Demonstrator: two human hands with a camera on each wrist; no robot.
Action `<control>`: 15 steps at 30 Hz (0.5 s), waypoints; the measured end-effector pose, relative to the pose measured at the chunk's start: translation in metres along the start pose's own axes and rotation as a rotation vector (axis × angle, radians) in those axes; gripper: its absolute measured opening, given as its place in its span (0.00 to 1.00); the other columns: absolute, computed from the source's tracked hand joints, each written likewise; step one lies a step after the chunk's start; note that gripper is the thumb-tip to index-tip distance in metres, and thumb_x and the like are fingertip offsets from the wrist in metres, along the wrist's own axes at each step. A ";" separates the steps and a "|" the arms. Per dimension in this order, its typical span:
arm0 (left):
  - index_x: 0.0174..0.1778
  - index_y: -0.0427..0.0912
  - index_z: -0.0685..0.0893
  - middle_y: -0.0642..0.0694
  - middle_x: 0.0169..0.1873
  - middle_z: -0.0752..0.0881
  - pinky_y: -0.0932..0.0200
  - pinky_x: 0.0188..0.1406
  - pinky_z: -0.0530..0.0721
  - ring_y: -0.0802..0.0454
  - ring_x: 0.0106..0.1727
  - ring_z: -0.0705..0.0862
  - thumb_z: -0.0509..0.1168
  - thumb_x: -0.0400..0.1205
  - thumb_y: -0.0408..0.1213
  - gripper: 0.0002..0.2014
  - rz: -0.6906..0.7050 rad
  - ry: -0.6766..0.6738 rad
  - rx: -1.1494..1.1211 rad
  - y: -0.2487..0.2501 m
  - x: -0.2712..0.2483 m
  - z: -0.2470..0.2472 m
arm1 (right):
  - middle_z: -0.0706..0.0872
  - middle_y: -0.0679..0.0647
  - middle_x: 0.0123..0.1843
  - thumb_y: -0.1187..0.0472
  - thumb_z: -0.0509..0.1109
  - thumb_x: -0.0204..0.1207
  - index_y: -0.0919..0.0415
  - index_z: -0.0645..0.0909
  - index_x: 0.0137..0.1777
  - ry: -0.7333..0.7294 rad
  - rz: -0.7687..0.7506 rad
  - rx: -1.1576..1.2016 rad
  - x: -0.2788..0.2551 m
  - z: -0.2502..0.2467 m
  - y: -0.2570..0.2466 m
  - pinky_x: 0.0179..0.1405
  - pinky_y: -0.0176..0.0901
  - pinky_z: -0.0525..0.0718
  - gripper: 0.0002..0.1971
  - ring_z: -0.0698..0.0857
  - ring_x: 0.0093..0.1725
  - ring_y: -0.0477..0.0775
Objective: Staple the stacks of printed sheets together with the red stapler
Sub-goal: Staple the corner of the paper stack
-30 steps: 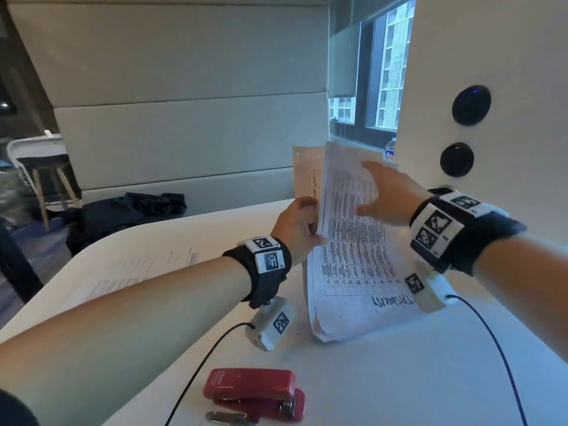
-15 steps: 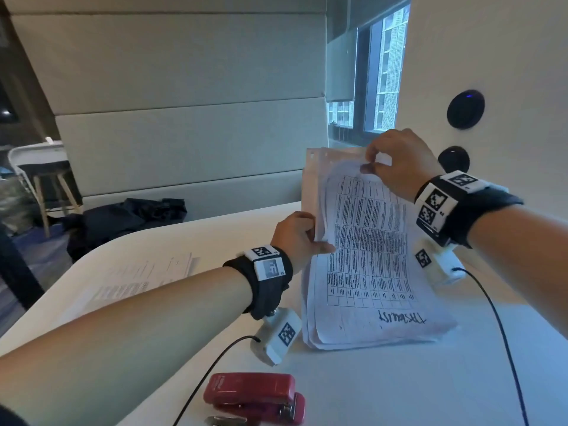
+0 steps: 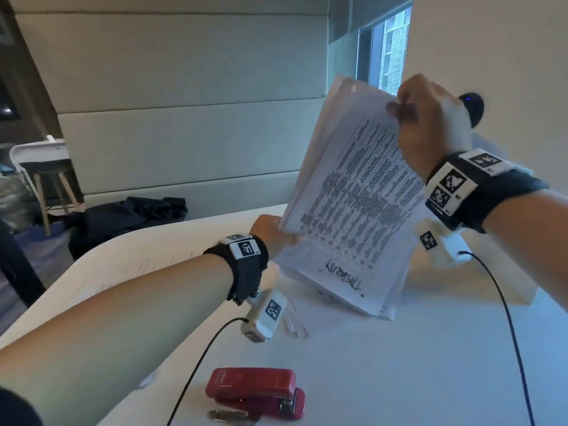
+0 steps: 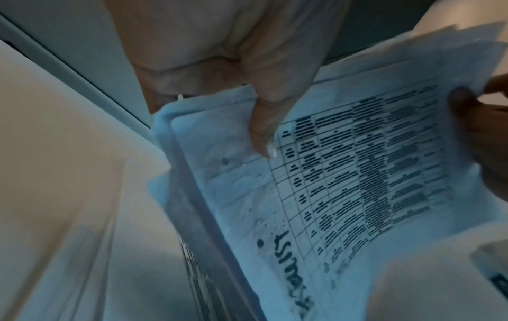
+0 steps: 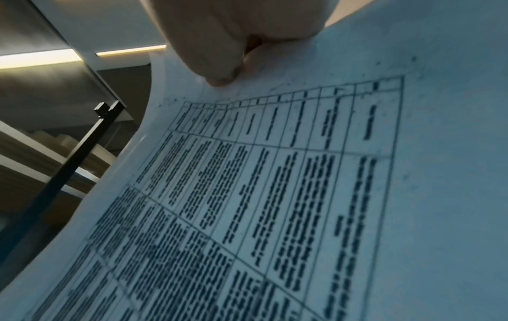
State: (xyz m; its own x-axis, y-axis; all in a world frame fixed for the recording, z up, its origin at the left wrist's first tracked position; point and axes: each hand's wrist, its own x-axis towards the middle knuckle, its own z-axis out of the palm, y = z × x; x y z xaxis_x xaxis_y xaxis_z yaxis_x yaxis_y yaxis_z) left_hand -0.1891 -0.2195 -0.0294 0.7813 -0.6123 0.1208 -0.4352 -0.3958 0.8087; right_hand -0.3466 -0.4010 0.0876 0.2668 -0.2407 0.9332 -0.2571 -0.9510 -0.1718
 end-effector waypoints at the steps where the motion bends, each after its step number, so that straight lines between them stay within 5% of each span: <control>1: 0.36 0.42 0.81 0.47 0.33 0.81 0.64 0.26 0.72 0.51 0.33 0.78 0.76 0.73 0.38 0.09 -0.007 0.034 -0.039 -0.001 0.001 -0.006 | 0.84 0.64 0.43 0.51 0.59 0.82 0.61 0.76 0.50 0.030 0.007 0.005 0.002 -0.002 -0.002 0.33 0.53 0.76 0.12 0.80 0.38 0.67; 5: 0.50 0.41 0.81 0.43 0.46 0.85 0.56 0.35 0.84 0.46 0.43 0.84 0.78 0.69 0.29 0.17 -0.054 0.182 -0.325 -0.004 0.008 -0.029 | 0.85 0.58 0.39 0.53 0.60 0.80 0.59 0.76 0.50 0.119 0.189 0.107 0.012 -0.006 -0.007 0.34 0.52 0.76 0.10 0.82 0.38 0.64; 8: 0.60 0.39 0.77 0.36 0.52 0.87 0.46 0.48 0.88 0.40 0.47 0.88 0.75 0.70 0.22 0.25 -0.138 0.121 -0.590 -0.005 0.009 -0.041 | 0.77 0.46 0.29 0.52 0.59 0.78 0.57 0.75 0.51 0.169 0.401 0.196 0.017 -0.008 -0.010 0.36 0.53 0.78 0.10 0.81 0.35 0.60; 12: 0.56 0.40 0.82 0.41 0.53 0.87 0.47 0.54 0.84 0.43 0.50 0.86 0.75 0.75 0.36 0.16 -0.085 0.210 -0.430 -0.005 0.009 -0.053 | 0.81 0.51 0.38 0.53 0.60 0.79 0.54 0.75 0.53 0.160 0.615 0.274 0.019 -0.011 -0.017 0.39 0.51 0.82 0.08 0.83 0.38 0.58; 15: 0.53 0.41 0.85 0.42 0.54 0.87 0.52 0.52 0.83 0.43 0.52 0.84 0.72 0.77 0.46 0.14 -0.045 0.299 -0.314 -0.007 0.006 -0.072 | 0.79 0.51 0.47 0.55 0.64 0.81 0.53 0.77 0.59 0.087 0.753 0.369 0.016 -0.014 -0.025 0.37 0.38 0.80 0.09 0.81 0.38 0.52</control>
State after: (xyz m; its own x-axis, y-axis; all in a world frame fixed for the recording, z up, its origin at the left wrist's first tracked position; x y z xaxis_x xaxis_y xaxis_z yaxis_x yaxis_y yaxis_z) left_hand -0.1488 -0.1712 0.0075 0.9119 -0.3553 0.2053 -0.2763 -0.1617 0.9474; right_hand -0.3489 -0.3788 0.1109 0.0694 -0.8345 0.5466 -0.0136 -0.5486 -0.8359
